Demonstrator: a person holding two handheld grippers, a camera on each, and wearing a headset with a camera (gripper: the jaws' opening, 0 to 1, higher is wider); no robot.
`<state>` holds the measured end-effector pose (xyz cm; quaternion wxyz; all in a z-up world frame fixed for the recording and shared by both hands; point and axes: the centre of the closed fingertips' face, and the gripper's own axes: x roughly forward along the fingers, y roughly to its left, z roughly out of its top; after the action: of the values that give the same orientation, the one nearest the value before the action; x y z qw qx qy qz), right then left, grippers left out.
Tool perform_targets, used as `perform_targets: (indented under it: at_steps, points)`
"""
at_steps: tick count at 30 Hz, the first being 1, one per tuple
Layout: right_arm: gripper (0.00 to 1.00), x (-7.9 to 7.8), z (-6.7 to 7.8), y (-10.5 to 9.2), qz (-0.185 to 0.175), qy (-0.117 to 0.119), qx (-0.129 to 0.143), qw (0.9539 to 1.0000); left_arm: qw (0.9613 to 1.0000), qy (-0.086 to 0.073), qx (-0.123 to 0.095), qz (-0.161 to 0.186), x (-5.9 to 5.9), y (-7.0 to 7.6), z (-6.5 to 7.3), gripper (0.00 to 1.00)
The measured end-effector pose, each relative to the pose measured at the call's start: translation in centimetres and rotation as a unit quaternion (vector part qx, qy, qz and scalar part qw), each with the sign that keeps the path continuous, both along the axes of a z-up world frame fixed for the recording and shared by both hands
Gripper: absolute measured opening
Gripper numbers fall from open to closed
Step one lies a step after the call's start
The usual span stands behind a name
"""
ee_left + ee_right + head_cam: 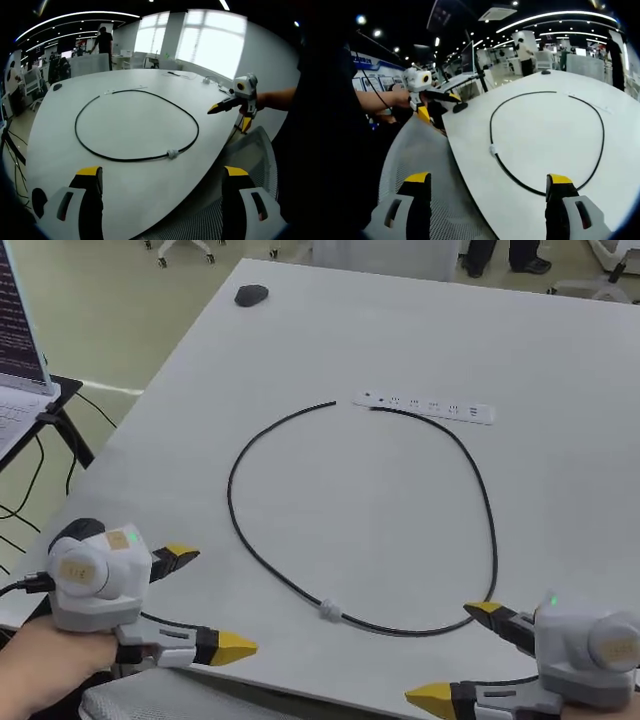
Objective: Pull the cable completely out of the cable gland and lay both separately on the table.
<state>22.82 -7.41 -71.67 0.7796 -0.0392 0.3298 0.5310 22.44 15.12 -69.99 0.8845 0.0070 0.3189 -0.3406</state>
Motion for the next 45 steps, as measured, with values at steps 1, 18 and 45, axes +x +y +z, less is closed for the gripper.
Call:
perform_targets:
  at_steps: [1, 18, 45]
  points:
    - [0.96, 0.0, 0.0, 0.0, 0.000, -0.001, 0.000, 1.0000, 1.0000, 0.000, 0.000, 0.002, 0.0, 0.0, 0.0, 0.99]
    - [0.92, 0.5, -0.4, -0.2, -0.001, -0.009, -0.021, 0.9997, 0.9999, -0.008, 0.011, 0.009, 0.7, 0.5, 0.3, 0.99]
    - [0.80, 2.8, -0.2, 2.8, -0.022, -0.002, -0.039, 0.9990, 0.9996, 0.002, 0.004, -0.028, 2.1, 0.9, -0.9, 0.96]
